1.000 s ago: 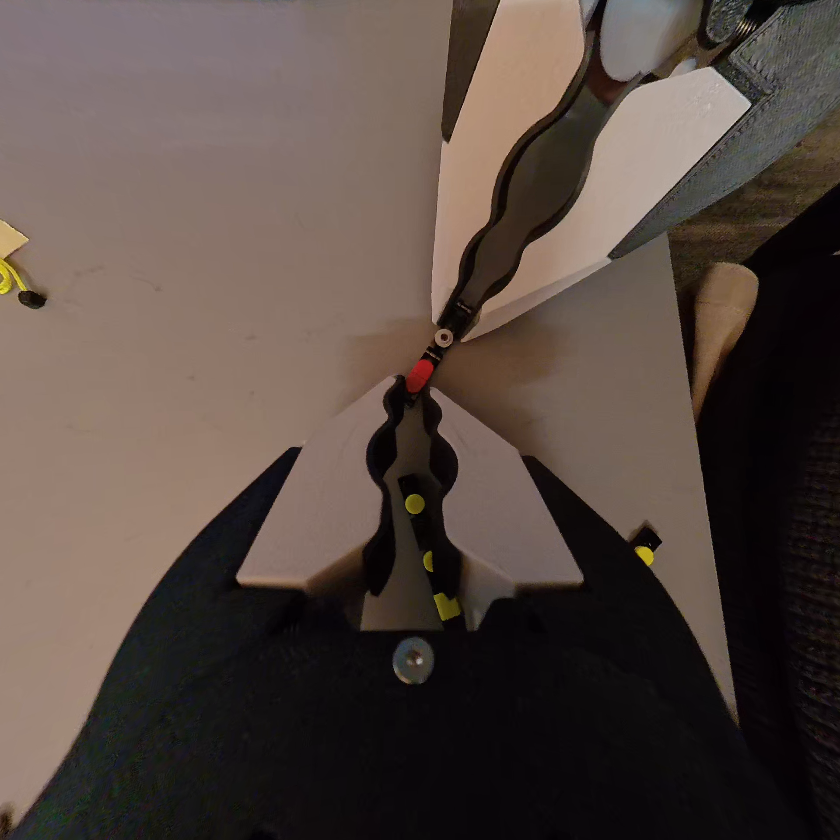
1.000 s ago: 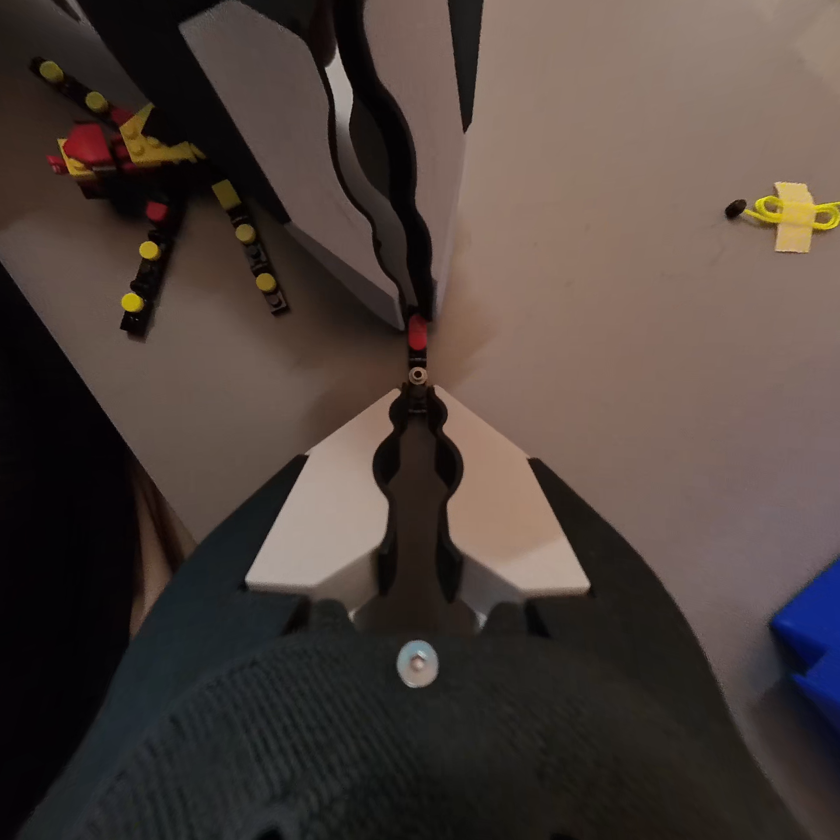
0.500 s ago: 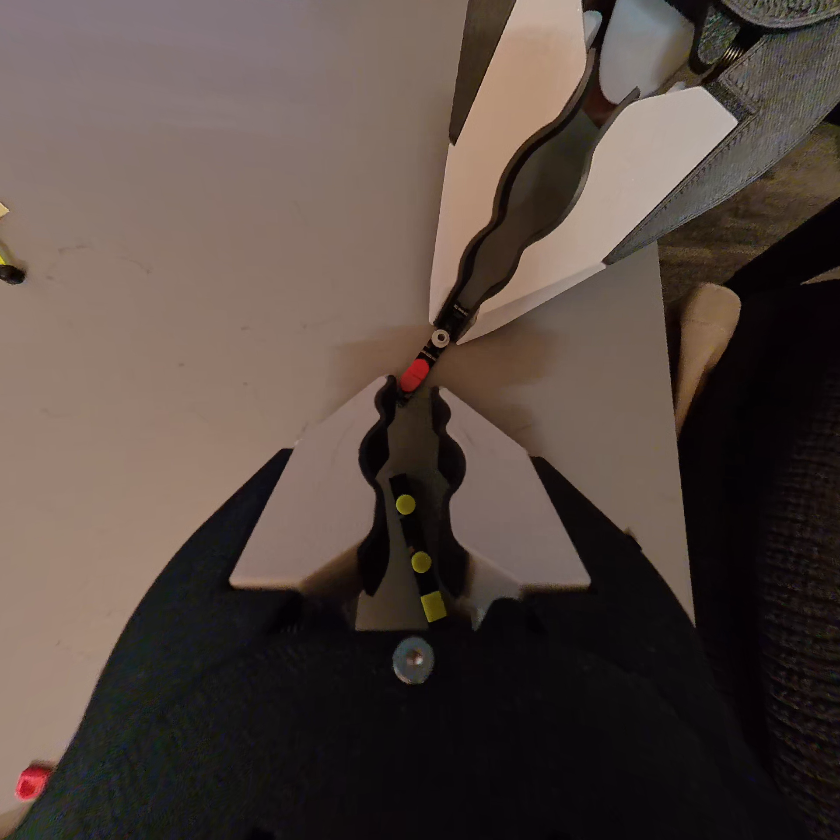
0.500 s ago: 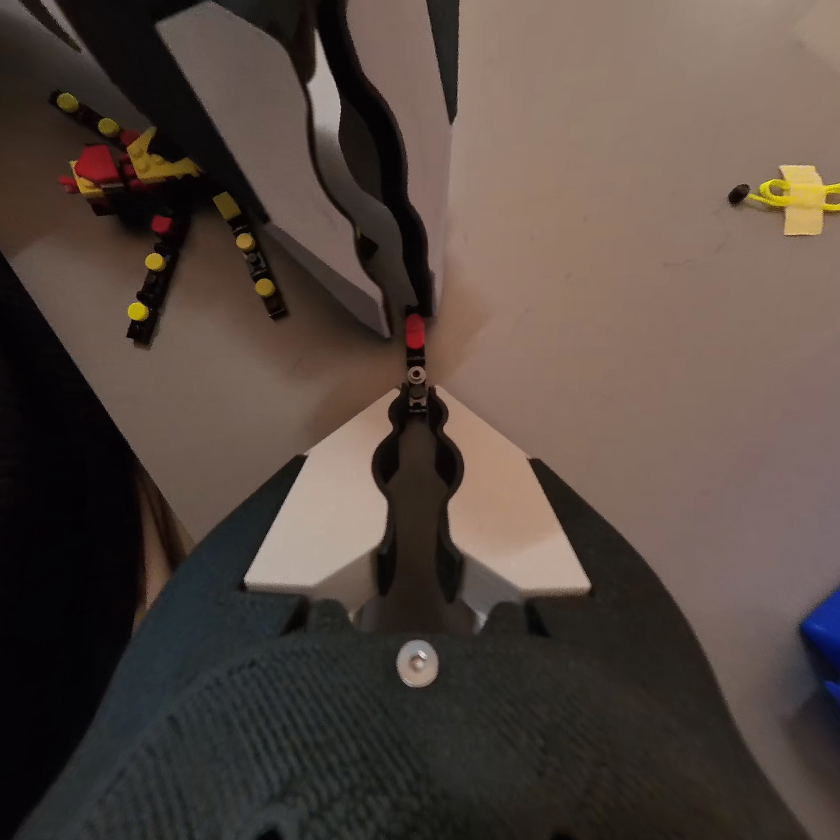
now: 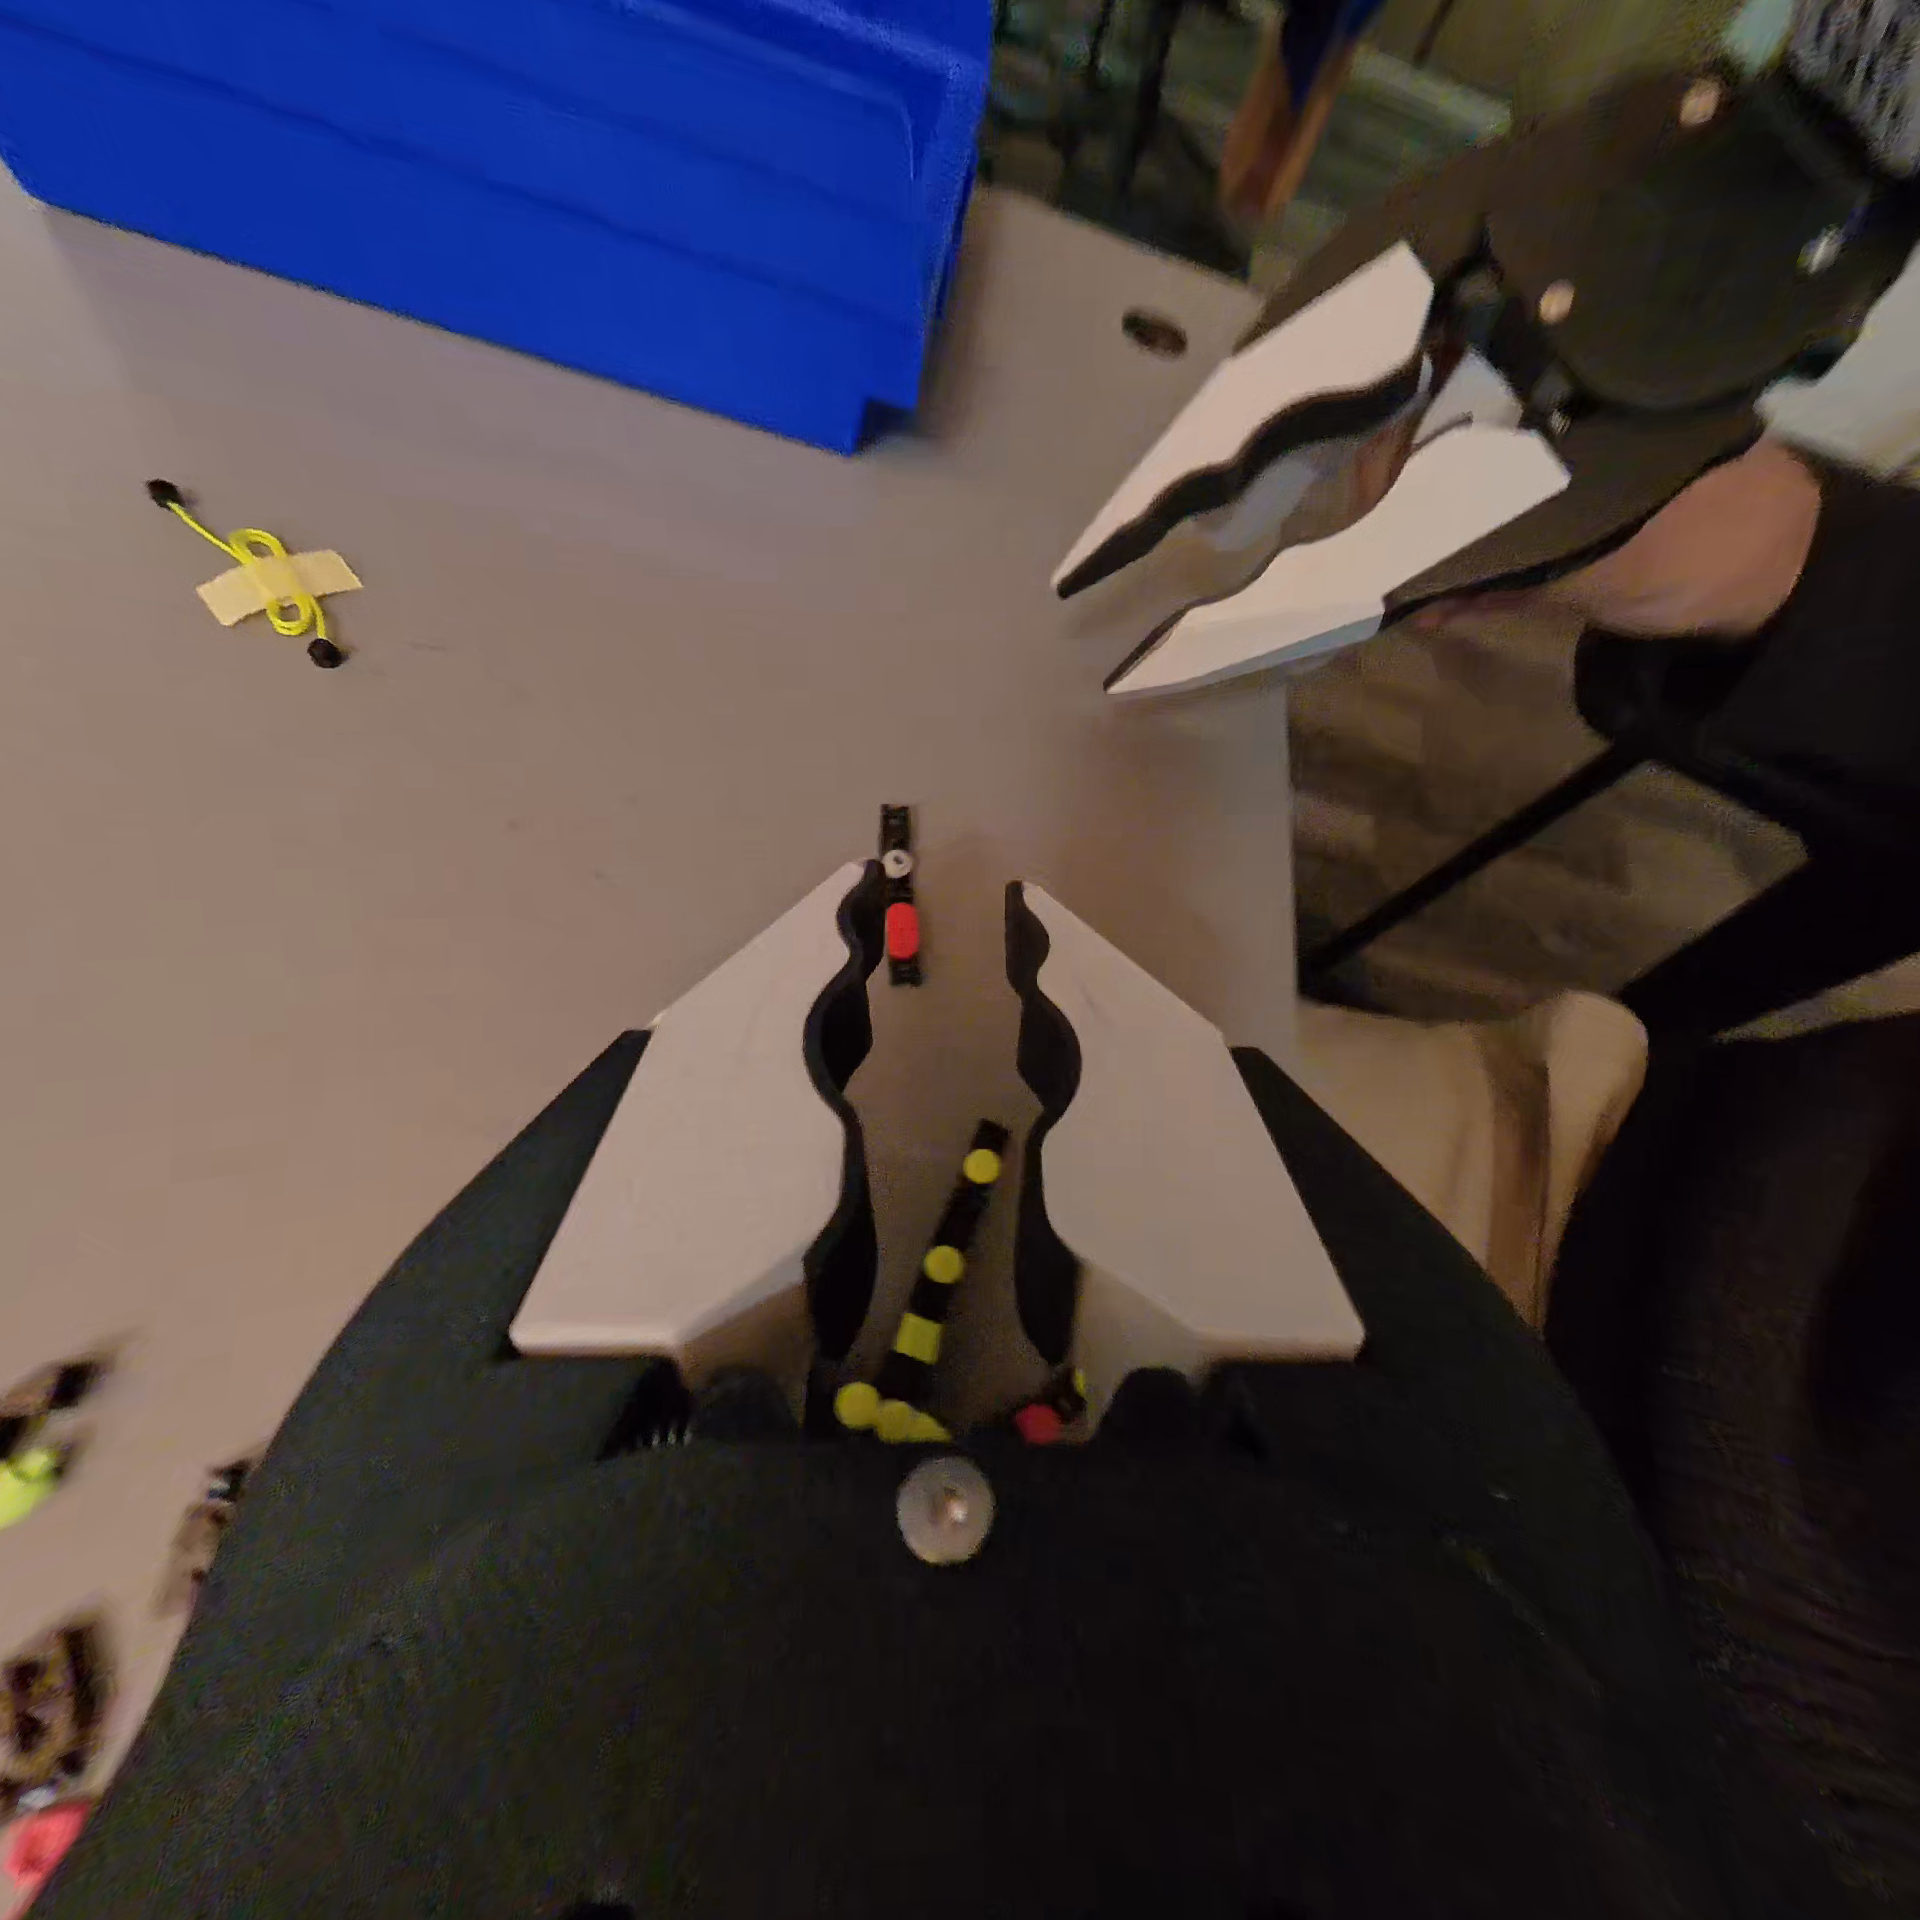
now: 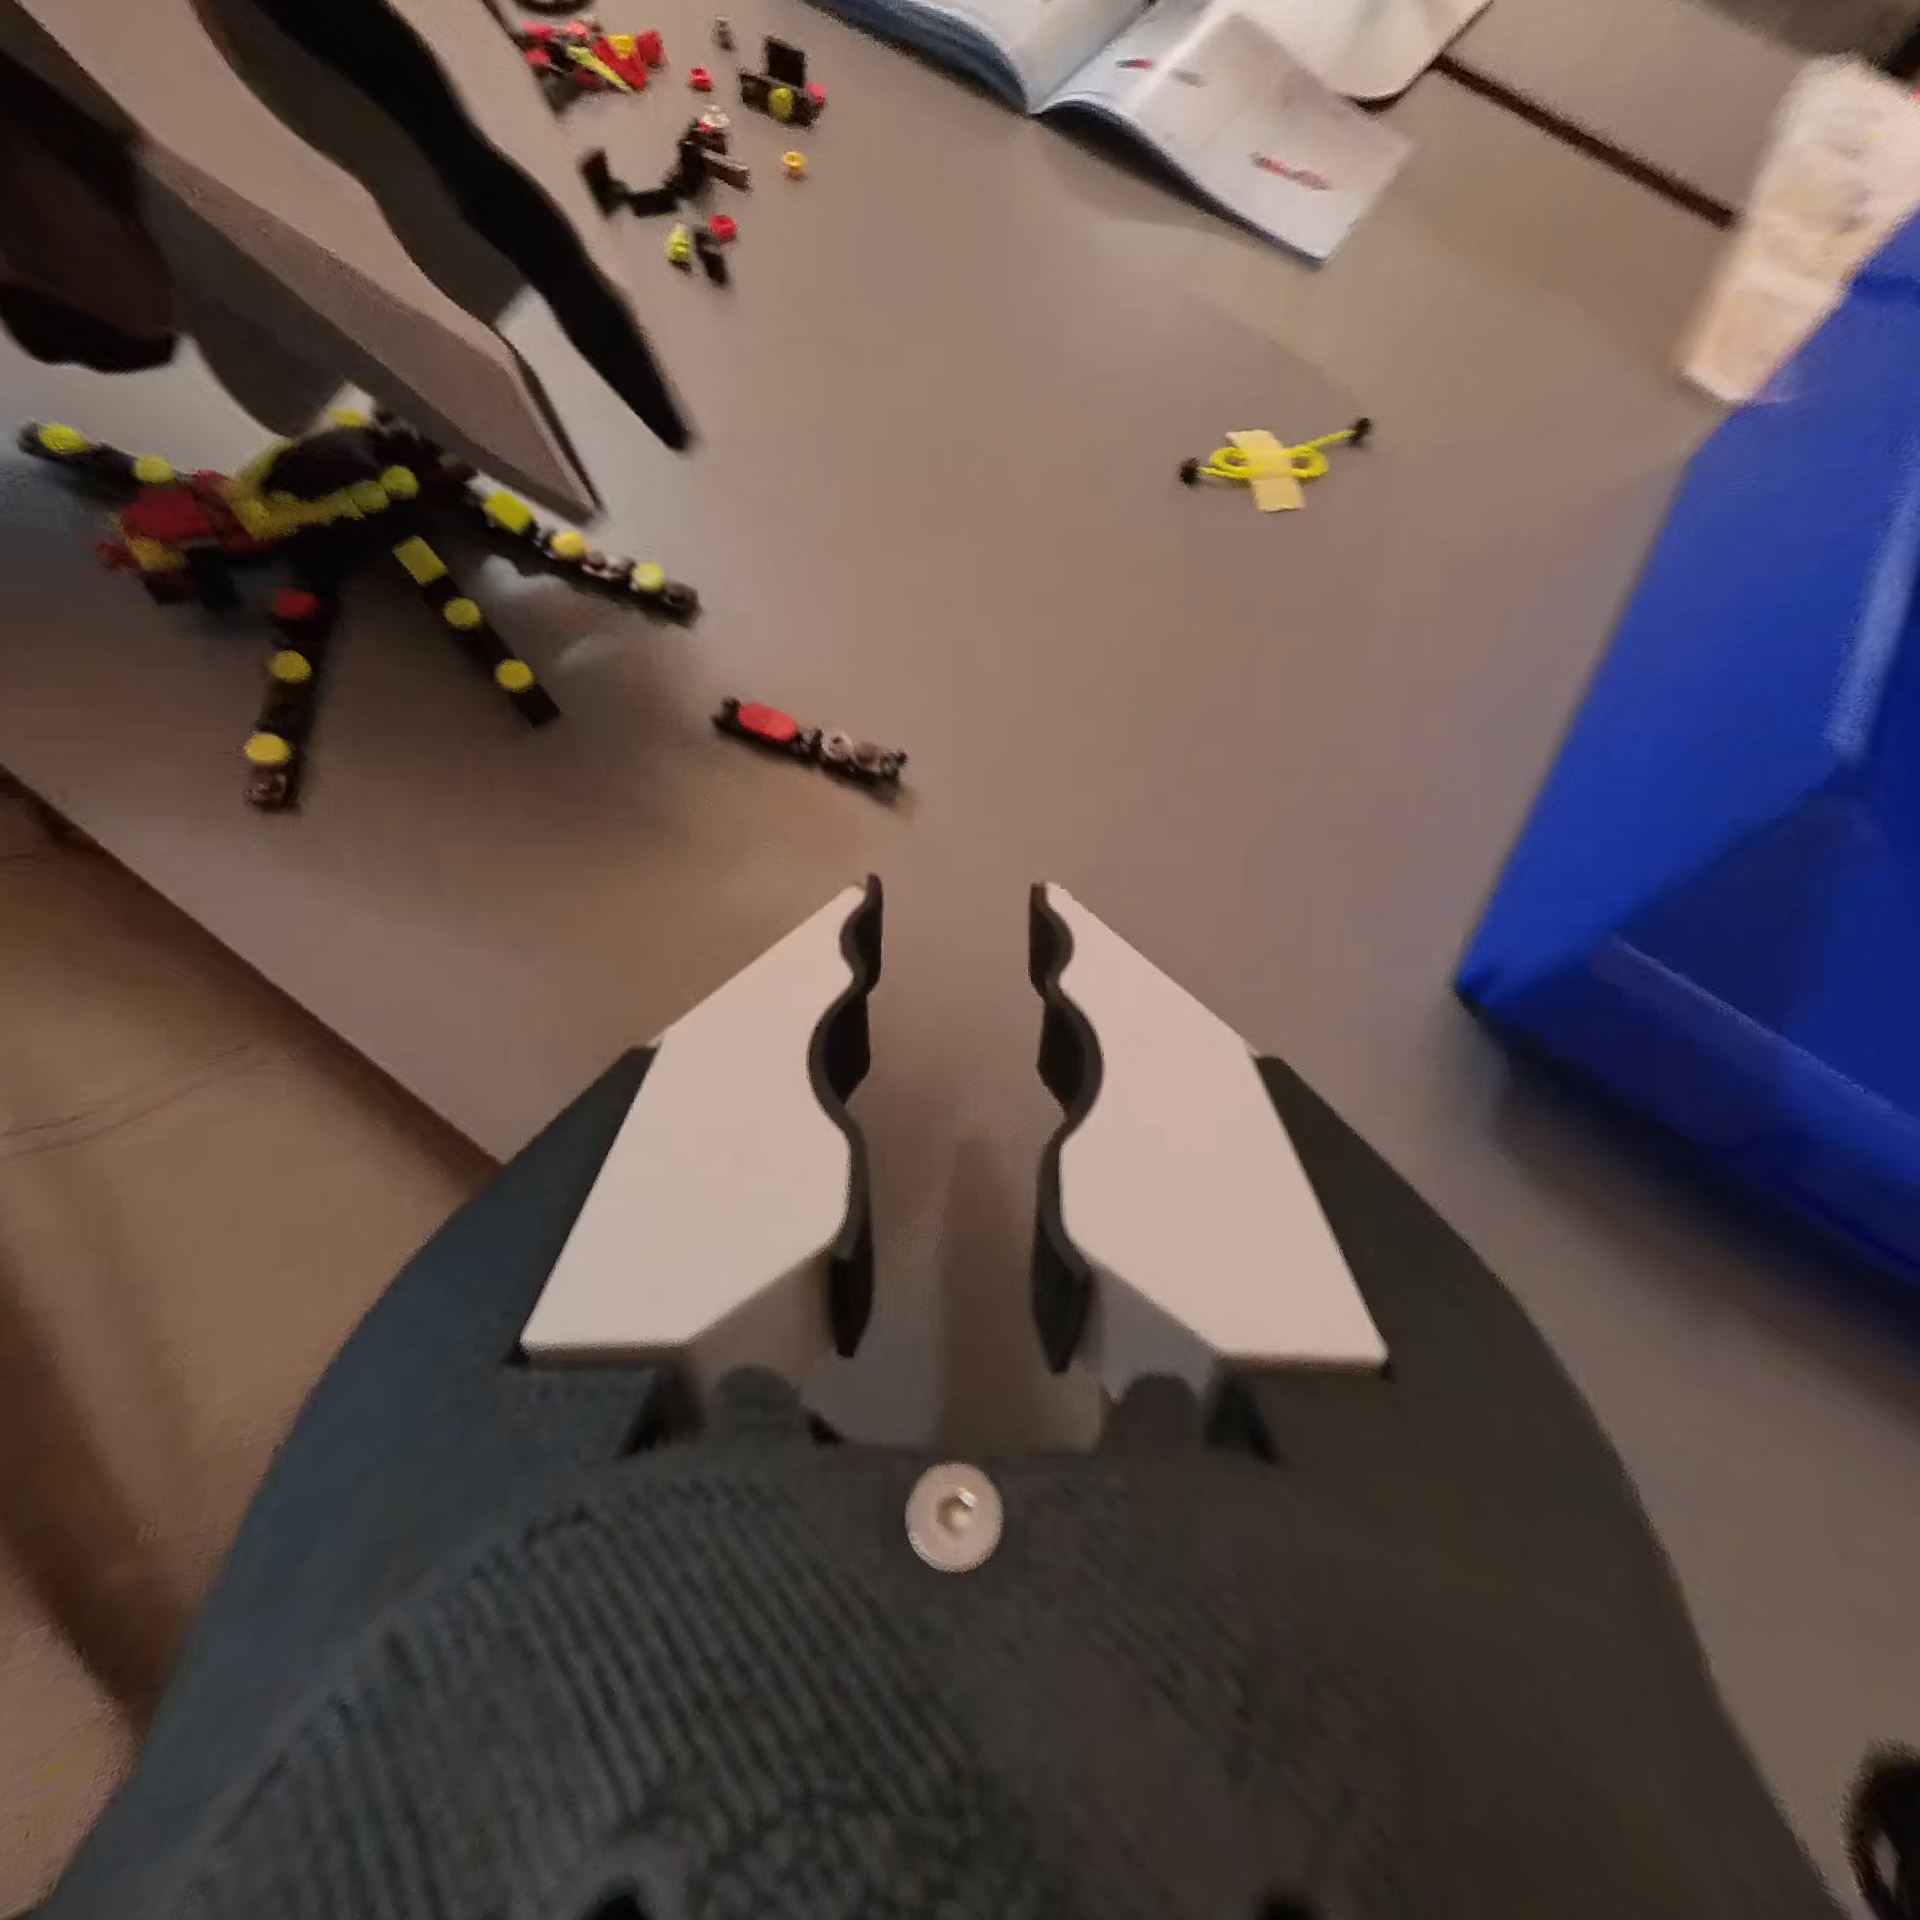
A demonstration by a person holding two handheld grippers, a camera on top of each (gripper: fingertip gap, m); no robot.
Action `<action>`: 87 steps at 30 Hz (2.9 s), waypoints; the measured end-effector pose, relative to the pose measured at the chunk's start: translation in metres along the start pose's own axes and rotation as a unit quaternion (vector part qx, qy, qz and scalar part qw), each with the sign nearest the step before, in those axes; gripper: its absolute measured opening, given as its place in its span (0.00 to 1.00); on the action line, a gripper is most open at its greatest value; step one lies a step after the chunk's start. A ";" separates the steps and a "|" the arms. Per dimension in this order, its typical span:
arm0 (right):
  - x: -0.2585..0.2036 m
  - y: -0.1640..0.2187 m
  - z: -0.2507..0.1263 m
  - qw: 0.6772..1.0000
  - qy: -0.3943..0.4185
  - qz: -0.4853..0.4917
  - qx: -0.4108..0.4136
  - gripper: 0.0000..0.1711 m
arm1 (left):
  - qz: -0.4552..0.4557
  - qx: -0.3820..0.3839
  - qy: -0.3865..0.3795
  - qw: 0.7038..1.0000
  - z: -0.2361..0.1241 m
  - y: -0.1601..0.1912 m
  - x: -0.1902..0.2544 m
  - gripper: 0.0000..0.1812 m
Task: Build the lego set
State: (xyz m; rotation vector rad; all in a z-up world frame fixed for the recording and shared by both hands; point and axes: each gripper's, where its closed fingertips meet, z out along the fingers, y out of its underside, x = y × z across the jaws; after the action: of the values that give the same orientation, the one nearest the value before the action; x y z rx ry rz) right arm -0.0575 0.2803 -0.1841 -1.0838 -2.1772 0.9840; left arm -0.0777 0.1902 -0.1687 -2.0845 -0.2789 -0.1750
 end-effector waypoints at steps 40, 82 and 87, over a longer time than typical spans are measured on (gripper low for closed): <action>-0.127 0.455 -0.187 0.929 0.162 0.311 -0.117 0.07 | -0.107 -0.023 -0.073 0.991 -0.044 0.221 0.239 0.11; -0.358 0.826 0.069 0.472 -0.065 0.791 -0.384 0.02 | -0.196 -0.151 0.008 0.969 0.052 0.265 0.232 0.12; -0.281 0.723 0.057 0.607 -0.108 0.743 -0.259 0.02 | -0.176 -0.119 0.021 0.977 0.039 0.243 0.242 0.12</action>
State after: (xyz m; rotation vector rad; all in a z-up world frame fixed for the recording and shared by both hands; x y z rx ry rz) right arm 0.3860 0.3292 -0.8211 -3.4177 -1.2302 0.9700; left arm 0.2212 0.1363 -0.3328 -2.2495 -0.6287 -0.4858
